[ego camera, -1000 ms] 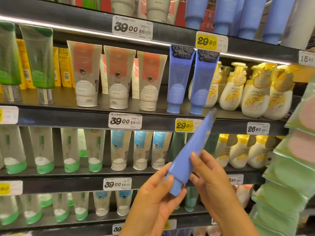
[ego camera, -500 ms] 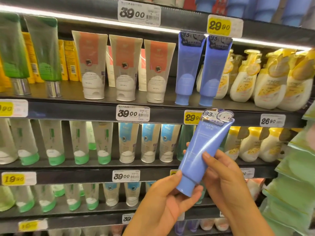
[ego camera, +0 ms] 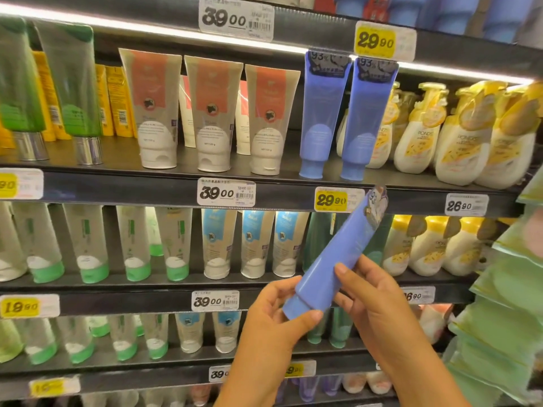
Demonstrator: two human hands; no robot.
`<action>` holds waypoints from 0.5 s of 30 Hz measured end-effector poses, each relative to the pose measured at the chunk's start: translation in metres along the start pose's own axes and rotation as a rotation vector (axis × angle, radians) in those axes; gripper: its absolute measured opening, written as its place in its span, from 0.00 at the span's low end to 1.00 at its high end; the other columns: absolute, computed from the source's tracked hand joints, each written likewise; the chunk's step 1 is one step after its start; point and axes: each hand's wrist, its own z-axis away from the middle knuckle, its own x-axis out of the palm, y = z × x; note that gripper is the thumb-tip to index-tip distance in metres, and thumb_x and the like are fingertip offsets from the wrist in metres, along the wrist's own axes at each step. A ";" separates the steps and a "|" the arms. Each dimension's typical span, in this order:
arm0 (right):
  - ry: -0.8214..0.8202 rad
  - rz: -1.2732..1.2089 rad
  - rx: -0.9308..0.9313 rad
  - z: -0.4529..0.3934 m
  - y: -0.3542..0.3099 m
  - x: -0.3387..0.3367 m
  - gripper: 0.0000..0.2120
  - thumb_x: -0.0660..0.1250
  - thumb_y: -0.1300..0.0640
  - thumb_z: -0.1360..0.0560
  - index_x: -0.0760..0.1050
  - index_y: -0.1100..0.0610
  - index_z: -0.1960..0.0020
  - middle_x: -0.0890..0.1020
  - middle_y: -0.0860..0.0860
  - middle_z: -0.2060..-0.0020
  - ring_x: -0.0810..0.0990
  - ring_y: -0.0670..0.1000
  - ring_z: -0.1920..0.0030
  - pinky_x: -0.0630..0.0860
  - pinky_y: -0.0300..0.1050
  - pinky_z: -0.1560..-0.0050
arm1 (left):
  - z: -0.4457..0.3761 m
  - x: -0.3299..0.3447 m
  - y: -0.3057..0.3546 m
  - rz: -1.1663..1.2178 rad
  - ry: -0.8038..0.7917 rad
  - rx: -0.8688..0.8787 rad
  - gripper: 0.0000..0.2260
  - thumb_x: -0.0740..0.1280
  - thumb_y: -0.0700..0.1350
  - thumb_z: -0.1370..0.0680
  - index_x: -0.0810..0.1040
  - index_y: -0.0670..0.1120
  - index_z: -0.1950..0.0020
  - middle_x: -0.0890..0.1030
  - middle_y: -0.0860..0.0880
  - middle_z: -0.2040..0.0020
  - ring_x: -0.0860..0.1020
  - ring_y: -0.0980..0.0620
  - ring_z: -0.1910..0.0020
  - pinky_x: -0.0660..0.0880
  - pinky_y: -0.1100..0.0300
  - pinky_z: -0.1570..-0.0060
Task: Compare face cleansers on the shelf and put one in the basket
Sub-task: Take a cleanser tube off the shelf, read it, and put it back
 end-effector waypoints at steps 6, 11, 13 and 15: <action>0.060 -0.043 0.055 0.002 0.002 0.000 0.18 0.67 0.57 0.35 0.75 0.62 0.46 0.84 0.57 0.55 0.84 0.54 0.53 0.80 0.42 0.60 | 0.007 -0.003 -0.001 -0.478 0.013 0.249 0.20 0.74 0.37 0.32 0.75 0.59 0.50 0.79 0.58 0.52 0.77 0.59 0.53 0.77 0.62 0.55; 0.105 -0.152 0.092 0.004 -0.003 -0.005 0.15 0.65 0.61 0.37 0.76 0.63 0.50 0.84 0.57 0.58 0.84 0.53 0.58 0.81 0.45 0.61 | 0.011 0.002 -0.001 -0.650 -0.002 0.456 0.22 0.74 0.38 0.32 0.72 0.59 0.48 0.72 0.61 0.48 0.73 0.64 0.50 0.69 0.73 0.53; 0.112 -0.180 0.096 0.006 -0.005 -0.005 0.16 0.65 0.62 0.37 0.75 0.63 0.49 0.84 0.58 0.58 0.84 0.54 0.58 0.81 0.45 0.62 | 0.012 0.002 -0.001 -0.667 0.006 0.485 0.22 0.74 0.38 0.32 0.72 0.59 0.47 0.72 0.61 0.48 0.72 0.65 0.49 0.68 0.74 0.53; 0.115 -0.187 0.092 0.007 -0.006 -0.005 0.17 0.64 0.62 0.37 0.75 0.62 0.48 0.84 0.57 0.59 0.84 0.54 0.58 0.80 0.46 0.61 | 0.012 0.002 -0.001 -0.673 0.007 0.501 0.22 0.74 0.38 0.32 0.72 0.59 0.47 0.72 0.61 0.48 0.72 0.64 0.48 0.69 0.74 0.52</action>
